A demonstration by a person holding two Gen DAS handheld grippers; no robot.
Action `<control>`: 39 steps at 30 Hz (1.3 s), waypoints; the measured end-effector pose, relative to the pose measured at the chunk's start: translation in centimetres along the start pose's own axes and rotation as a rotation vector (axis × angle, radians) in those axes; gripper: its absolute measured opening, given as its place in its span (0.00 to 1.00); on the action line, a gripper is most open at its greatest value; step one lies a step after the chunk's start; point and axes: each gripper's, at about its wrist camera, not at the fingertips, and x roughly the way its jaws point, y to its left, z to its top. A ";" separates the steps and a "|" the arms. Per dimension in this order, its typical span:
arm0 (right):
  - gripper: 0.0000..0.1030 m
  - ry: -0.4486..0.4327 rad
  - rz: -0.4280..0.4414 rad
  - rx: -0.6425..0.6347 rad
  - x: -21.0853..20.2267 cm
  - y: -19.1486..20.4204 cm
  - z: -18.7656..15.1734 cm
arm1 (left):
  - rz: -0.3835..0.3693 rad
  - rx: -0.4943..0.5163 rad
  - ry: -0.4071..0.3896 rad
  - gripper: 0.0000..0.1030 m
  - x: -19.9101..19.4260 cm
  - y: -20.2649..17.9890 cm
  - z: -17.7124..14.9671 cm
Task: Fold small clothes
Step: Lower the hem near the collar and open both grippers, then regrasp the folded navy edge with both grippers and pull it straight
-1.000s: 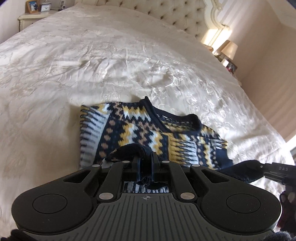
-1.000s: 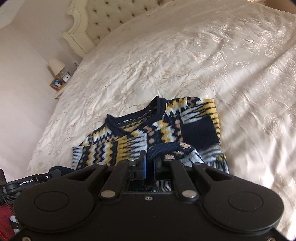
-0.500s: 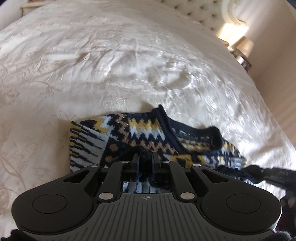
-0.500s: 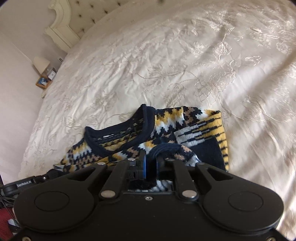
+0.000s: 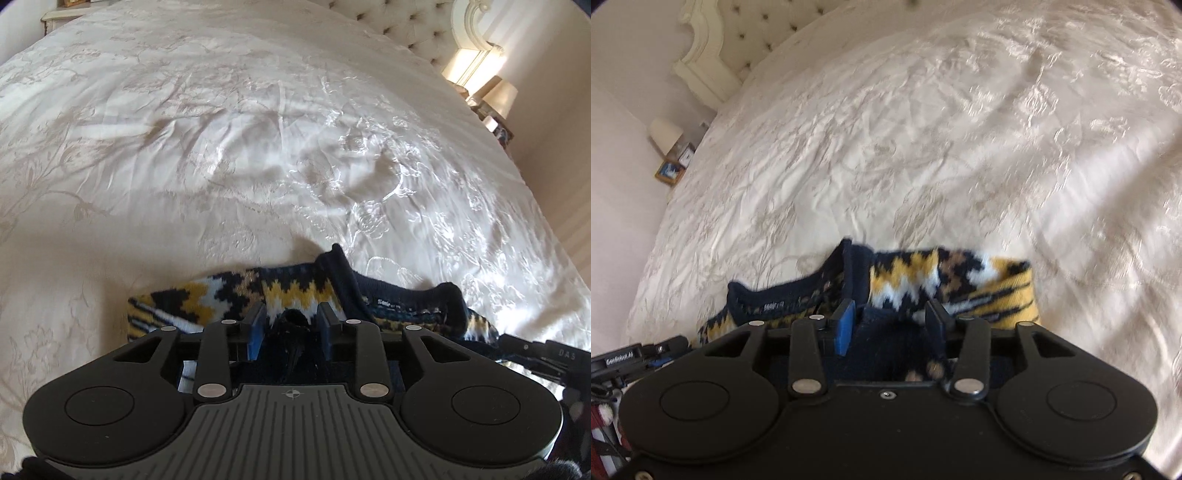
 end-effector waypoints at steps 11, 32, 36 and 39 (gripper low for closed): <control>0.51 -0.039 -0.015 -0.087 -2.3 0.0 -0.7 | -0.014 0.044 -0.075 0.56 -2.9 0.1 1.4; 0.51 0.098 -0.058 -0.372 2.3 1.5 -1.4 | -0.048 0.178 0.198 0.56 3.0 0.8 -1.8; 0.49 0.111 -0.035 -0.374 2.8 1.7 -1.3 | -0.056 0.154 0.175 0.55 3.3 0.7 -1.5; 0.18 0.108 -0.045 -0.407 2.7 2.4 -1.5 | -0.028 0.182 0.140 0.28 2.9 -0.2 -1.8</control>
